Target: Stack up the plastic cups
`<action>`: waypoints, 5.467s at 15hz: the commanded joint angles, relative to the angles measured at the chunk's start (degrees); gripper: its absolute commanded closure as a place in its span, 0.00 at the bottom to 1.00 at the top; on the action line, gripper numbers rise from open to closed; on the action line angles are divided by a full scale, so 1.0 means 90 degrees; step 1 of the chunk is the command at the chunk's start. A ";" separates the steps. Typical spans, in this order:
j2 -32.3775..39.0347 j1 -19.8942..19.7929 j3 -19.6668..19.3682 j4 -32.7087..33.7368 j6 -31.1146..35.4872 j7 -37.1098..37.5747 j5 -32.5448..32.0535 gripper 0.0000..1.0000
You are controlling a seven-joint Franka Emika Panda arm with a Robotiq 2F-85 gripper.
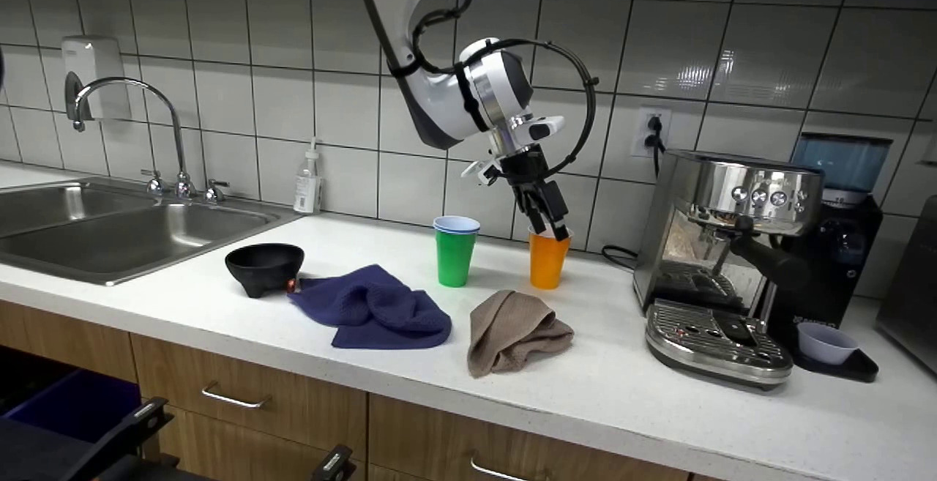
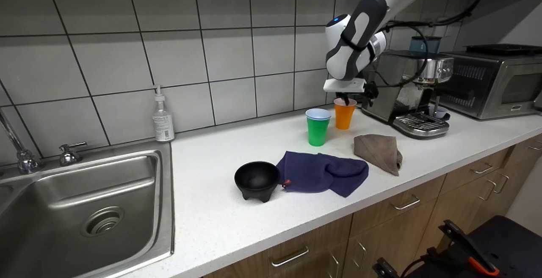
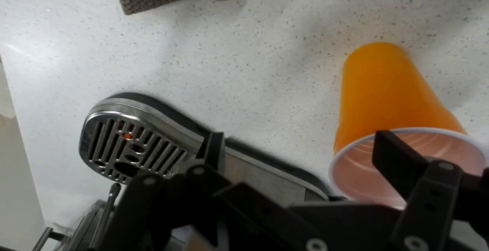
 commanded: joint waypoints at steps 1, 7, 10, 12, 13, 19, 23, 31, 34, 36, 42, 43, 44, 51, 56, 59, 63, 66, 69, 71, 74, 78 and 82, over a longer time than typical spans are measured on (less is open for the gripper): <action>-0.0017 0.0109 -0.0082 0.0122 -0.0111 0.0003 0.0176 0.00; -0.0071 0.0148 -0.0137 0.0119 -0.0091 0.0073 0.0273 0.00; -0.0010 0.0137 -0.0199 0.0195 -0.0134 0.0098 0.0300 0.00; 0.0049 0.0128 -0.0240 0.0262 -0.0168 0.0119 0.0308 0.00; 0.0069 0.0121 -0.0254 0.0283 -0.0175 0.0117 0.0312 0.00; 0.0270 0.0112 -0.0263 0.0509 -0.0225 0.0146 0.0357 0.00; 0.0510 0.0087 -0.0253 0.0772 -0.0299 0.0135 0.0424 0.00; 0.0904 0.0074 -0.0288 0.1158 -0.0403 0.0102 0.0635 0.28; 0.0974 0.0069 -0.0302 0.1235 -0.0415 0.0092 0.0663 0.51; 0.1014 0.0063 -0.0307 0.1287 -0.0429 0.0088 0.0690 0.66; 0.1052 0.0061 -0.0317 0.1356 -0.0438 0.0066 0.0727 1.00; 0.1046 0.0059 -0.0319 0.1392 -0.0433 0.0063 0.0724 1.00; 0.1027 0.0057 -0.0317 0.1393 -0.0423 0.0058 0.0722 0.98; 0.0663 0.0133 -0.0395 0.0971 -0.0118 0.0097 0.0622 0.99; 0.0292 0.0275 -0.0571 0.0438 0.0298 0.0209 0.0496 0.99; -0.0005 0.0370 -0.0688 0.0014 0.0592 0.0211 0.0457 0.99; -0.0399 0.0553 -0.0924 -0.0564 0.0990 0.0286 0.0342 0.99; -0.0679 0.0763 -0.1189 -0.0989 0.1313 0.0411 0.0178 0.99; -0.0924 0.0975 -0.1450 -0.1360 0.1605 0.0579 -0.0096 0.99; -0.1077 0.1133 -0.1637 -0.1579 0.1785 0.0727 -0.0306 0.99; -0.1312 0.1345 -0.1864 -0.1870 0.1998 0.0867 -0.0571 0.99; -0.1601 0.1586 -0.2083 -0.2188 0.2214 0.0970 -0.0804 0.99; -0.1861 0.1708 -0.2152 -0.2413 0.2365 0.0975 -0.0928 0.99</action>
